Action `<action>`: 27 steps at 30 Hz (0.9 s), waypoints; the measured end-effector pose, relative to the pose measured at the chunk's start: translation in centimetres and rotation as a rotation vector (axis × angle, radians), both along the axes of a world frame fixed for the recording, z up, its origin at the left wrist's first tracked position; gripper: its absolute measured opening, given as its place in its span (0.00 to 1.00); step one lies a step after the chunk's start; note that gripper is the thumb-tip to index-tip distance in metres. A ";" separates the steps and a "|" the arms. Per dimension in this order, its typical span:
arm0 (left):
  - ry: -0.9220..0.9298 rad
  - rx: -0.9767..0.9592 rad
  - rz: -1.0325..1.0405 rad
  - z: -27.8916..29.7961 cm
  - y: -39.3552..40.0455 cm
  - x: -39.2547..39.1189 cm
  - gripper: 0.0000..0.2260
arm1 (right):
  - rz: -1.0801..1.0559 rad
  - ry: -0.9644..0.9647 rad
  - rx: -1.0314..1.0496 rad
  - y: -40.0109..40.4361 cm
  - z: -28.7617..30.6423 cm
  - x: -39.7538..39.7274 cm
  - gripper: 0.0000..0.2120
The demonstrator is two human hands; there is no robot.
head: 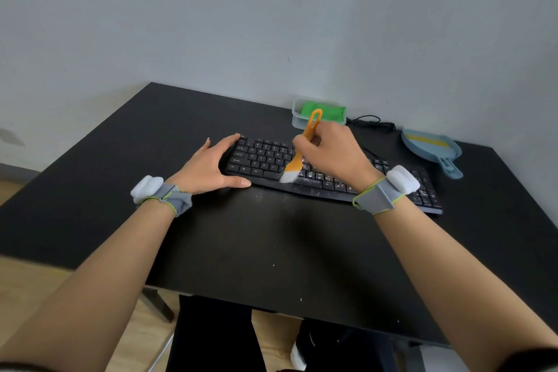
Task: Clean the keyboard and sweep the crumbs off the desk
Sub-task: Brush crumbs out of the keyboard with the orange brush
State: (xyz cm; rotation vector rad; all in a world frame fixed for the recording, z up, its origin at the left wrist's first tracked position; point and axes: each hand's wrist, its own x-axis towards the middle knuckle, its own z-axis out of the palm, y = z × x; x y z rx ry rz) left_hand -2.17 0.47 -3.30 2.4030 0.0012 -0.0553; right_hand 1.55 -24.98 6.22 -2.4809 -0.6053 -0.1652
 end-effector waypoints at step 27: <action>-0.036 0.257 -0.255 4.1 -4.9 3.7 0.56 | -0.078 -0.048 0.030 -0.5 -1.2 2.9 0.17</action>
